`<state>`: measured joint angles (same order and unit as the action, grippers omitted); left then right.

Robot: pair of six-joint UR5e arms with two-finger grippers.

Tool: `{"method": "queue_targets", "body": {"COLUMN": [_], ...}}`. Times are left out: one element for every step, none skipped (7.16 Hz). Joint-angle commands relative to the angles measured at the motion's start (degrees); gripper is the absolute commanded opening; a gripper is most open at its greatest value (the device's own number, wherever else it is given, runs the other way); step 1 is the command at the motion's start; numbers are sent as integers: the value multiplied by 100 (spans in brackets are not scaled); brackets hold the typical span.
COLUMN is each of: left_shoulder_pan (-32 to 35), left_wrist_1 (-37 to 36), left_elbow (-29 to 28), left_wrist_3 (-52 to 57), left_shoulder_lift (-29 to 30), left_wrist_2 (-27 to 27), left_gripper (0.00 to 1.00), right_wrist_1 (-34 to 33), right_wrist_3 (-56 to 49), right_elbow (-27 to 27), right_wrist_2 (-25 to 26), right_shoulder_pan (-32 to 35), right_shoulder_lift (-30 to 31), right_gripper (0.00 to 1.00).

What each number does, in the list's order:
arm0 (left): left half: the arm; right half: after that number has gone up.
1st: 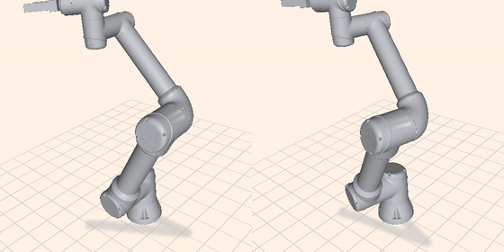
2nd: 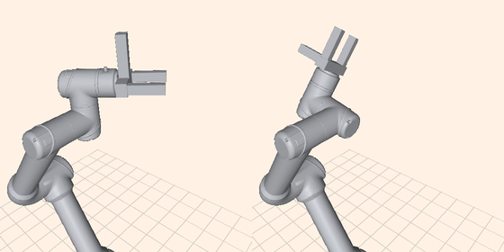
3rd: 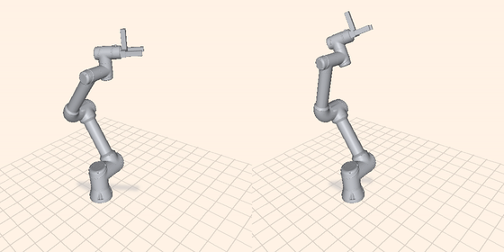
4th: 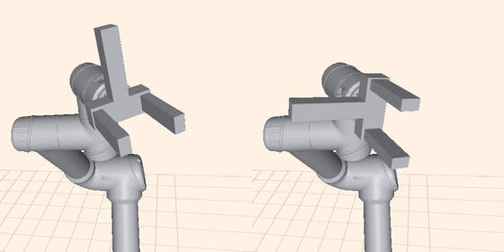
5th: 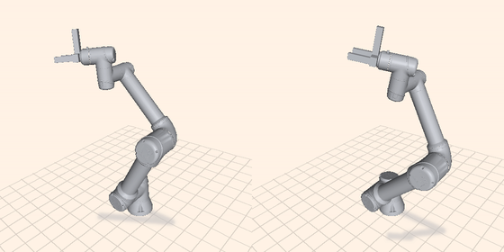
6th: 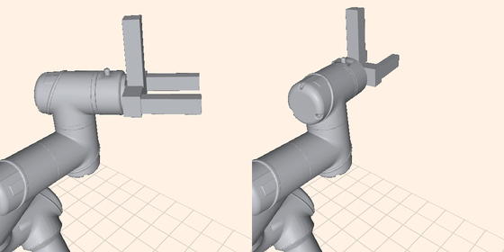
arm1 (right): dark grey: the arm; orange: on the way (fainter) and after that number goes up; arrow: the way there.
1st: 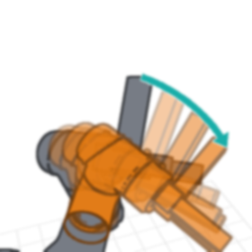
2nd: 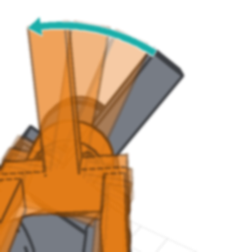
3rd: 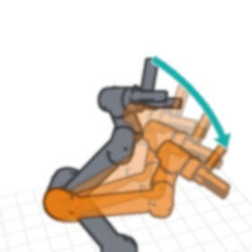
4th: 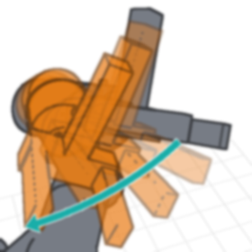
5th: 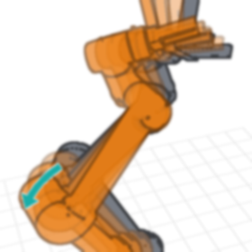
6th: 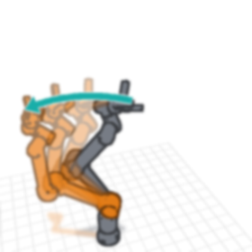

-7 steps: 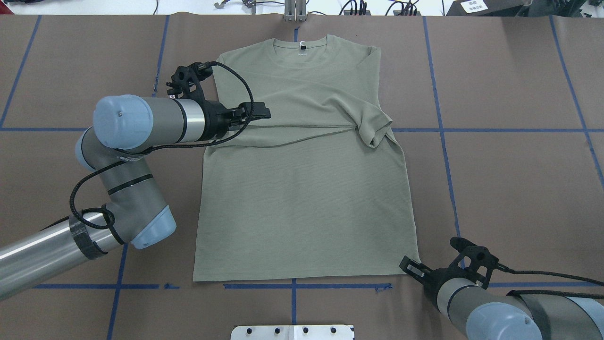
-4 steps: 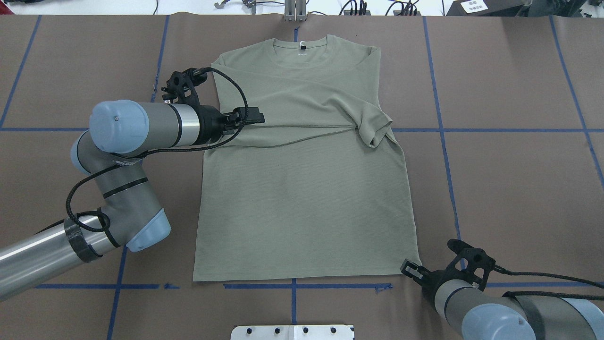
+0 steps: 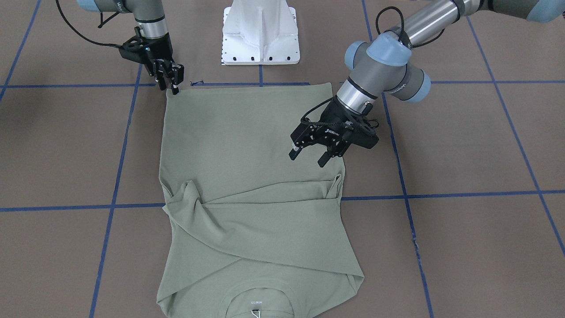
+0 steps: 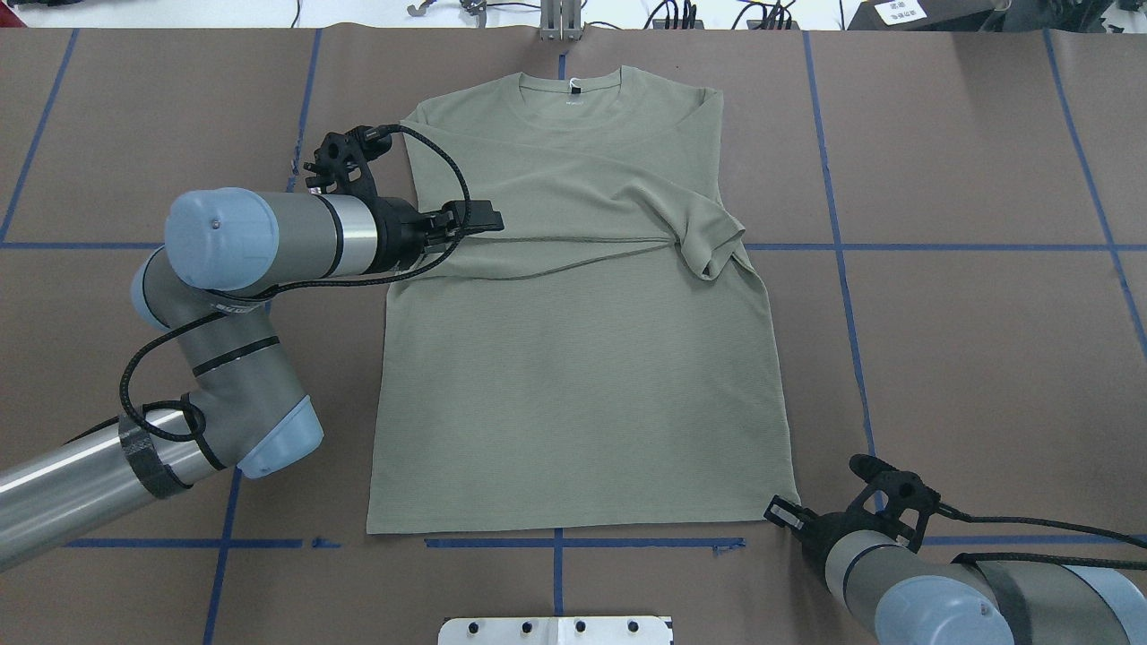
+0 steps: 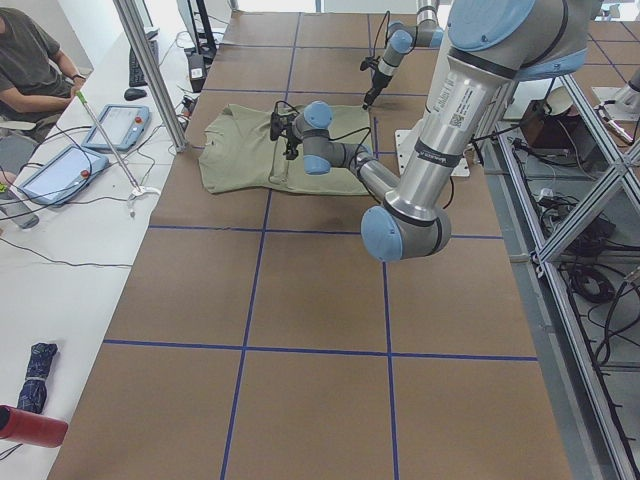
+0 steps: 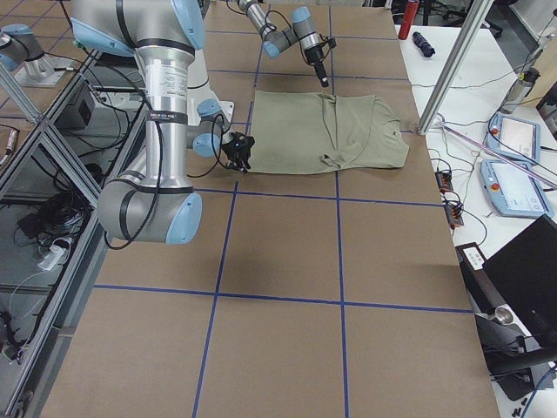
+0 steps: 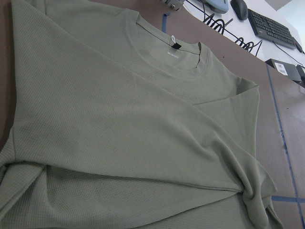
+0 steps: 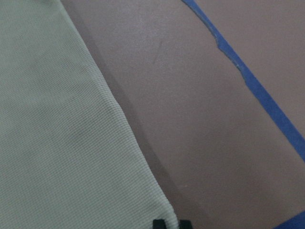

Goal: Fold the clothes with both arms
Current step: 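Grasp a hem corner with the right gripper while the left gripper approaches the other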

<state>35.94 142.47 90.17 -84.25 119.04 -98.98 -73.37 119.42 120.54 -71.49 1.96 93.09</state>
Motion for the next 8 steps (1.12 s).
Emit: {"method": "queue_targets", "body": {"left_shoulder_pan": [-26, -339, -1143, -1769, -1914, -1942, -2186, -2414], "left_wrist_1": [-9, -9, -18, -96, -358, -1213, -2248, -2346], "left_elbow": [394, 631, 973, 1385, 1911, 2447, 2836, 2796], "left_wrist_3": [-108, -832, -1326, -1375, -1436, -1437, -1558, -1847], "left_shoulder_lift": [-327, -694, -1202, -1721, -2152, -2270, -2262, -2262], "left_wrist_2": [-16, 37, 881, 1386, 1364, 1277, 1120, 1162], "left_gripper": [98, 98, 98, 98, 96, 91, 91, 91], "right_wrist_1": [15, 7, 7, 7, 7, 7, 7, 7], "right_wrist_3": [-7, -7, 2, 2, 2, 2, -7, -7], "right_elbow": [48, 266, 407, 452, 496, 505, 505, 497], "right_wrist_2": [-66, -84, -136, -146, -146, -137, -137, -137], "right_shoulder_pan": [6, 15, 32, 32, 32, 41, 33, 32], "right_shoulder_lift": [-1, 8, 25, 25, 16, 25, 16, 8], "right_gripper": [0, 0, 0, 0, 0, 0, 0, 0]}}
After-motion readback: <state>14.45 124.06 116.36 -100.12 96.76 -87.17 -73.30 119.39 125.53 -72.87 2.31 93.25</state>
